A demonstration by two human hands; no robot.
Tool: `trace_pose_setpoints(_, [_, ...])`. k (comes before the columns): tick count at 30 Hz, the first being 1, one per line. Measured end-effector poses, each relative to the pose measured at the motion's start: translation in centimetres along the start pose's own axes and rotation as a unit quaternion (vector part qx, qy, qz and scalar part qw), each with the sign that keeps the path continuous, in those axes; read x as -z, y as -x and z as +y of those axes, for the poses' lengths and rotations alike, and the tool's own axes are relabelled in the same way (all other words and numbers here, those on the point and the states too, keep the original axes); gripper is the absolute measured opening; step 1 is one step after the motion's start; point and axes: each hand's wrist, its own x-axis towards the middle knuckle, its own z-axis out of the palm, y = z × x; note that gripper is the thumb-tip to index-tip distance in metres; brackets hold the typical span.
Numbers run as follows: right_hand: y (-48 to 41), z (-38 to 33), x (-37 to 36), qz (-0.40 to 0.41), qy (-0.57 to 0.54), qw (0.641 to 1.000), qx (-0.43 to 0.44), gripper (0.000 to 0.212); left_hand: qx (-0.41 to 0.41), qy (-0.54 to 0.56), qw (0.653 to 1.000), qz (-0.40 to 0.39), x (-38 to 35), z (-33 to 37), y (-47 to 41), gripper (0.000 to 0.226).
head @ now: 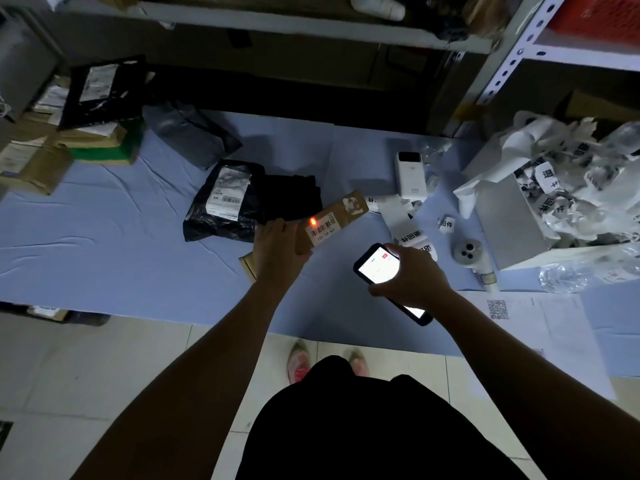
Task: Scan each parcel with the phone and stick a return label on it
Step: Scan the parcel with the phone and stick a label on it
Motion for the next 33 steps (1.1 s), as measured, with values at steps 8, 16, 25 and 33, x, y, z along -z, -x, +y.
trace_pose_setpoints(8, [0.8, -0.6, 0.0, 0.009, 0.04, 0.999, -0.036, 0.099, 0.008, 0.017, 1.0, 0.007, -0.5, -0.8, -0.1, 0.066])
trace_pose_setpoints(16, [1.5, -0.8, 0.0, 0.023, 0.032, 0.997, -0.068, 0.098, -0.007, 0.001, 1.0, 0.013, -0.8, -1.4, -0.7, 0.059])
trace_pose_setpoints(25, [2.3, -0.2, -0.4, 0.032, 0.037, 0.995, -0.085, 0.098, -0.028, -0.032, 0.999, 0.005, -1.1, -1.1, -1.1, 0.05])
trace_pose_setpoints(33, [2.5, 0.8, -0.4, 0.027, 0.024, 0.996, -0.081, 0.097, -0.017, -0.08, 0.997, 0.012, -1.2, -0.9, -2.1, 0.05])
